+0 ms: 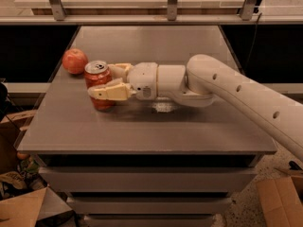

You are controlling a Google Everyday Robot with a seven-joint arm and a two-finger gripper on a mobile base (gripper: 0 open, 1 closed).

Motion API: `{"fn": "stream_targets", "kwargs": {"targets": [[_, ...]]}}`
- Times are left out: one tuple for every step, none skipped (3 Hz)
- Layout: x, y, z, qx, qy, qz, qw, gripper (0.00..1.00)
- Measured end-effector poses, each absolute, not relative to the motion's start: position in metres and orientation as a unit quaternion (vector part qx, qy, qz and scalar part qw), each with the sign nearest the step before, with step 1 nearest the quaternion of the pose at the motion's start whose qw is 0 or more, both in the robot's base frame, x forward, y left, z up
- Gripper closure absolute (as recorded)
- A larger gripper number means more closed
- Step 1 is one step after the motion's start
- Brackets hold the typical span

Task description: Pick coke can

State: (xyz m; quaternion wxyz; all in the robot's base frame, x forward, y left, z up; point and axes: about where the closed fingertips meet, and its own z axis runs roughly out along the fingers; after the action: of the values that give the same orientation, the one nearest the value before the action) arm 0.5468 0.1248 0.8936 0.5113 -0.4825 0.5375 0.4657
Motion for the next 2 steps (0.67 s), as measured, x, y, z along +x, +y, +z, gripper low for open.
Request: {"fn": "stream_targets", "kwargs": {"targets": [[0.5464, 0.1303, 0.8949, -0.484, 0.534, 0.472, 0.508, 0.65], [0.5485, 0.1306, 0.8991, -0.486, 0.532, 0.472, 0.509, 0.88]]}}
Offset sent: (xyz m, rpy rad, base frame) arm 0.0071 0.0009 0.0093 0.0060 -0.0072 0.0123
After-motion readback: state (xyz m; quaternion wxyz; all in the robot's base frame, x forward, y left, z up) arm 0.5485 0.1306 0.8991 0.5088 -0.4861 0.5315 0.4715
